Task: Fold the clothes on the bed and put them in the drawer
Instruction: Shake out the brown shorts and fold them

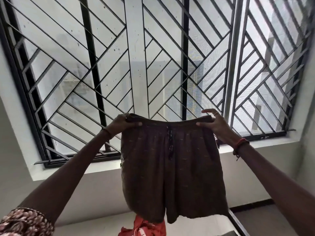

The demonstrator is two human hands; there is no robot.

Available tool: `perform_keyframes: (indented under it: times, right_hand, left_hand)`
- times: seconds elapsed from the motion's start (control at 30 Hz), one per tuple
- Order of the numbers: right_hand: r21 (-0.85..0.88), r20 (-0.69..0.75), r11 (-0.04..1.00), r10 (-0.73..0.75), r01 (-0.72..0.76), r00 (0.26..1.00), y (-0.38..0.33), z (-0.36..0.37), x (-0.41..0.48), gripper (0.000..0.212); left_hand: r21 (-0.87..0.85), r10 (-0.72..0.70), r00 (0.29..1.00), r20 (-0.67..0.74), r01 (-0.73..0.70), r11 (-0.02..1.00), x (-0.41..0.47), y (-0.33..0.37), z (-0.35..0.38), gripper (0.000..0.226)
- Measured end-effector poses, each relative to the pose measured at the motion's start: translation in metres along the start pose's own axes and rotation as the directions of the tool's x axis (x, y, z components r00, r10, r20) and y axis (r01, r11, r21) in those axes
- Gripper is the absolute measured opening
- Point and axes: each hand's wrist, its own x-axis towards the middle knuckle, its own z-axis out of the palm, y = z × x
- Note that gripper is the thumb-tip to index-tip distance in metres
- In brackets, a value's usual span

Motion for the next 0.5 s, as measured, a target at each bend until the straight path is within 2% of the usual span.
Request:
perform_keyframes:
  times: [0.1, 0.13, 0.23, 0.33, 0.4, 0.43, 0.5]
  right_hand:
    - [-0.040, 0.173, 0.997, 0.067, -0.061, 0.983, -0.007, -0.012, -0.001, 0.055]
    - [-0.052, 0.235, 0.997, 0.064, -0.053, 0.970, -0.011, -0.015, -0.003, 0.051]
    - [0.012, 0.337, 0.999, 0.039, -0.046, 0.941, -0.020, -0.022, -0.007, 0.037]
    - [0.107, 0.380, 0.989, 0.051, -0.099, 0.923, -0.030, -0.022, -0.013, 0.023]
    - [0.132, 0.355, 0.982, 0.079, -0.134, 0.931, -0.028, -0.019, -0.010, 0.018]
    - [0.115, 0.315, 0.979, 0.126, -0.169, 0.941, -0.023, -0.016, -0.005, 0.016]
    - [0.026, 0.212, 0.967, 0.242, -0.253, 0.947, -0.006, -0.006, 0.005, 0.013]
  left_hand:
    - [-0.026, 0.016, 0.986, 0.164, -0.012, 1.000, -0.005, 0.008, -0.015, 0.058]
    - [-0.043, 0.019, 0.970, 0.243, -0.009, 0.999, -0.007, 0.010, -0.020, 0.060]
    - [-0.117, 0.016, 0.912, 0.410, 0.035, 0.993, -0.016, 0.017, -0.028, 0.031]
    - [-0.224, 0.029, 0.885, 0.465, 0.085, 0.971, -0.020, 0.021, -0.033, 0.031]
    - [-0.245, -0.008, 0.906, 0.424, 0.123, 0.962, -0.015, 0.018, -0.034, 0.056]
    - [-0.193, -0.066, 0.935, 0.349, 0.141, 0.971, -0.010, 0.014, -0.032, 0.065]
    - [0.006, -0.175, 0.977, 0.119, 0.176, 0.984, 0.003, 0.003, -0.019, 0.056]
